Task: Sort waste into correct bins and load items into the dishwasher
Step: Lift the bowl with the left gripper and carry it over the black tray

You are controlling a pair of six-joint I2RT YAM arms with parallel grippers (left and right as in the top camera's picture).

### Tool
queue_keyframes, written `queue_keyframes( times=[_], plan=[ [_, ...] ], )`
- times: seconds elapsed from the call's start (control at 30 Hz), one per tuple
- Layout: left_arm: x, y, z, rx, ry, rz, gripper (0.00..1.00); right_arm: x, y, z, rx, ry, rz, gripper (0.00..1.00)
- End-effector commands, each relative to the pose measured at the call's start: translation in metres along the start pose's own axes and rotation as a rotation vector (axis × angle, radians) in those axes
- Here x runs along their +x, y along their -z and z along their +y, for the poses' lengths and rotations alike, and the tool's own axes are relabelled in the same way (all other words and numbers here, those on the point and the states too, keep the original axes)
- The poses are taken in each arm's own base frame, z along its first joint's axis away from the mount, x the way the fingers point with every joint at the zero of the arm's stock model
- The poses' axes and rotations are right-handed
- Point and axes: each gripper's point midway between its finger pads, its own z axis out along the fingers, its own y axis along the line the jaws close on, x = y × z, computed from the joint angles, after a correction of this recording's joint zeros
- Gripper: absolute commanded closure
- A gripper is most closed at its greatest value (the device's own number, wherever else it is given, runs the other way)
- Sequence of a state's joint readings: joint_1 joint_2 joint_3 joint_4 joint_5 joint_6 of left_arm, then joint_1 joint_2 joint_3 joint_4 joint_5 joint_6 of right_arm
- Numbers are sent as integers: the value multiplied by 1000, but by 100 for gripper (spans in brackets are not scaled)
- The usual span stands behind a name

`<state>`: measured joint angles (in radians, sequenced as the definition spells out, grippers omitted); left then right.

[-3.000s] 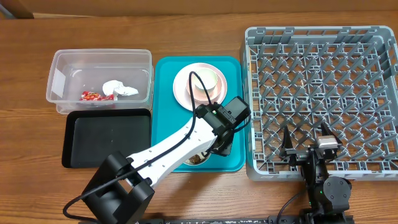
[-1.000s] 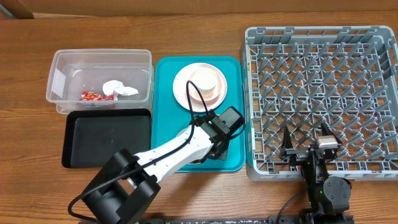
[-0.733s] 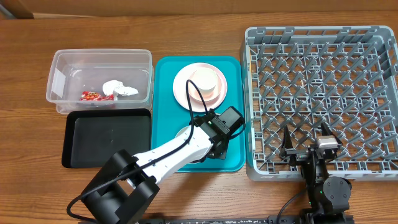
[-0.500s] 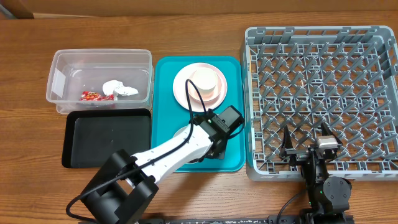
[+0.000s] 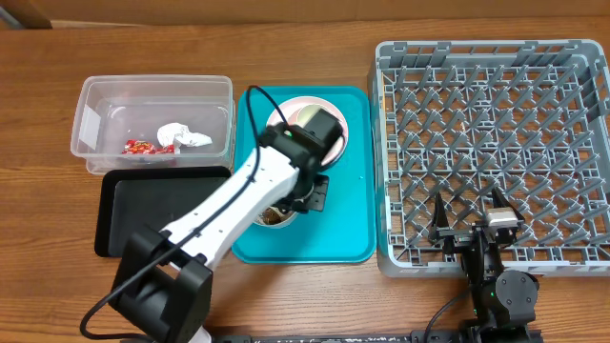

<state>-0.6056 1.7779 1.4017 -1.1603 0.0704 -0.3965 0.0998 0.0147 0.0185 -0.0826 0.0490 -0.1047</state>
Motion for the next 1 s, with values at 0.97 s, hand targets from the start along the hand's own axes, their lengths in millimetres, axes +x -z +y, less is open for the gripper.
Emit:
queue_keyframes(
  times=[0.97],
  plan=[
    [7, 129, 149, 226, 339, -328, 96, 1, 0, 2, -7, 0, -6, 0]
  ],
)
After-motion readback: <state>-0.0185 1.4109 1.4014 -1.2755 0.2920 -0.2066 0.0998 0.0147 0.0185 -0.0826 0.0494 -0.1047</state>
